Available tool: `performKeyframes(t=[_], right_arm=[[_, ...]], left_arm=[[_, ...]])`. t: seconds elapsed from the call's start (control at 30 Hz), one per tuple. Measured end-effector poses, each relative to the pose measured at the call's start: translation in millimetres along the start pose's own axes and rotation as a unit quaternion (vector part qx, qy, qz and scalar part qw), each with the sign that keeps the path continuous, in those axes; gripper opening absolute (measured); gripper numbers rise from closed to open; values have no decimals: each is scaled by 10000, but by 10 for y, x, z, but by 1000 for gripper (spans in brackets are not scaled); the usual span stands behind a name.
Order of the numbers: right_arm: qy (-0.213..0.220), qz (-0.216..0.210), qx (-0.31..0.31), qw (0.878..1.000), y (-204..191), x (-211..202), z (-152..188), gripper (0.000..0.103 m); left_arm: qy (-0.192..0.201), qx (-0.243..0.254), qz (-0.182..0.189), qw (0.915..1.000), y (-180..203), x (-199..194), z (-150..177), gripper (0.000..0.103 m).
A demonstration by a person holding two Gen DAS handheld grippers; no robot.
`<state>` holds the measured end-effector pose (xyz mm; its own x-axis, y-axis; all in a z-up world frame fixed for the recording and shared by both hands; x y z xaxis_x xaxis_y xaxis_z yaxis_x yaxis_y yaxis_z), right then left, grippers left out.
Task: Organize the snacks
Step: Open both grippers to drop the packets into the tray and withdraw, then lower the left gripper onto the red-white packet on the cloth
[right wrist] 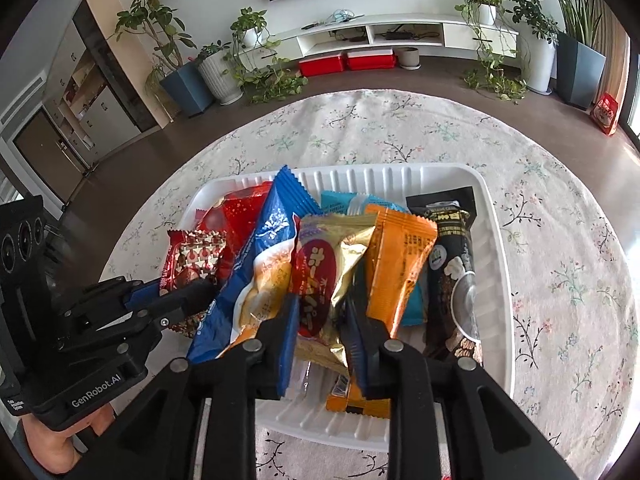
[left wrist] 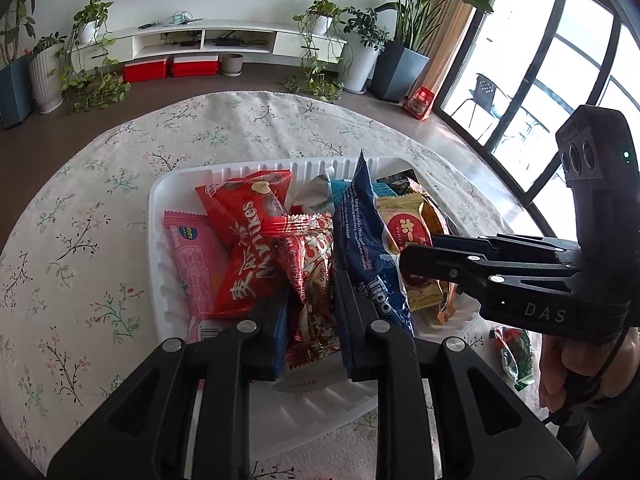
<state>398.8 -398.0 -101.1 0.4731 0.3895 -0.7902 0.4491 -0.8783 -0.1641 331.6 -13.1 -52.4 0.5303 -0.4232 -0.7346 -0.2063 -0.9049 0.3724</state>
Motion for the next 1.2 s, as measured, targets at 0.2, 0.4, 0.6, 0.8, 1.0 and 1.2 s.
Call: performKeyframes(t=[0.2, 0.4, 0.6, 0.8, 1.0, 1.2], right_arm=[[111, 51, 75, 9999, 6, -108, -10, 44], [475, -24, 274, 9985, 35, -388, -70, 58], [1161, -415, 899, 9883, 137, -878, -66, 90], [1672, -605, 1242, 9762, 177, -1379, 183, 103], [1653, -585, 1178, 9774, 99, -1602, 703, 103], [1292, -489, 1505, 9789, 75, -1597, 1353, 103]], left_arm=[[42, -23, 13, 10000, -2, -80, 30, 23], [304, -117, -59, 9995, -46, -318, 34, 61], [764, -202, -47, 9969, -39, -748, 106, 103], [936, -122, -338, 9950, -21, -1113, 446, 103], [957, 21, -646, 9933, 1, -1327, 1050, 103], [508, -577, -610, 9952, -98, -1407, 1623, 103]])
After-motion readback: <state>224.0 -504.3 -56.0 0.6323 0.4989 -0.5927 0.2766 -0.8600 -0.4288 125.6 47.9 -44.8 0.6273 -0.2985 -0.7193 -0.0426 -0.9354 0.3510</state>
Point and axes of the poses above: each gripper's, at about its wrist camera, not at the fingertips, and x roughly the way its jaws point, y to its right, z to its underside, the point moved 7 cm from there along x, roughly the way its jaws point, and after that the axes turned 11 degrees about -x, right-handed, at the moved point
